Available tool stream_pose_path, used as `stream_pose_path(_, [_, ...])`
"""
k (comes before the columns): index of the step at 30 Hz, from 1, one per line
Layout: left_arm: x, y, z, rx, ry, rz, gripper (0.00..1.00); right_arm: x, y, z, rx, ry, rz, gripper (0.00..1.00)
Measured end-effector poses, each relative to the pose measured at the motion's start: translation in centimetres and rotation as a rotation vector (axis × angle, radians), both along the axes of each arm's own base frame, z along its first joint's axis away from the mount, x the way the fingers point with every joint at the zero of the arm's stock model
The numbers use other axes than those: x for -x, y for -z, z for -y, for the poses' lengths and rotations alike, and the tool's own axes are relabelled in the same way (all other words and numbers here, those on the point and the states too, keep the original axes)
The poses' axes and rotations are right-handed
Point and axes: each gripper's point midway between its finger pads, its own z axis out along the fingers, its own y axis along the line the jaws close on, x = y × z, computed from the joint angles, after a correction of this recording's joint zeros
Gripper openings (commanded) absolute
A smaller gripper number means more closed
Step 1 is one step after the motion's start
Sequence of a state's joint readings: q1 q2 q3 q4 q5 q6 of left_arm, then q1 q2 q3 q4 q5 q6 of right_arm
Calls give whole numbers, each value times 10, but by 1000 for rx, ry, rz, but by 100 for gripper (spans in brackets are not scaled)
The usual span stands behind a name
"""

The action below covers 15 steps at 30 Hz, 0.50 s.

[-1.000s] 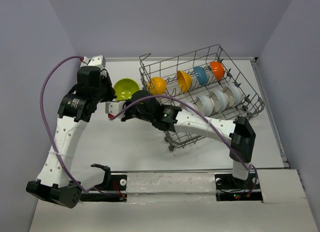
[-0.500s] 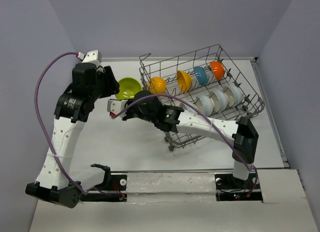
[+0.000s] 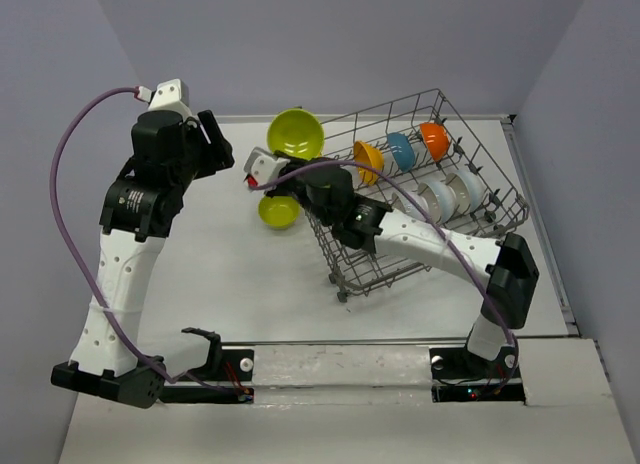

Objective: Load the bowls into the dish rack
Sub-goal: Turn the bowl upside down over the dish rack.

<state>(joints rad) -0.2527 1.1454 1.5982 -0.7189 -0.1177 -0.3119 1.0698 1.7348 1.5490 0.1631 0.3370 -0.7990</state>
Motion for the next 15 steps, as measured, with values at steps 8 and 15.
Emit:
stream_pose_path(8, [-7,5,0,-4,-5,-16,70,-111,-45,137,-323,333,-41,1])
stream_pose_path(15, [-12,4,4,5,8,-5,70,-147,-93,249,-773,333,-151,1])
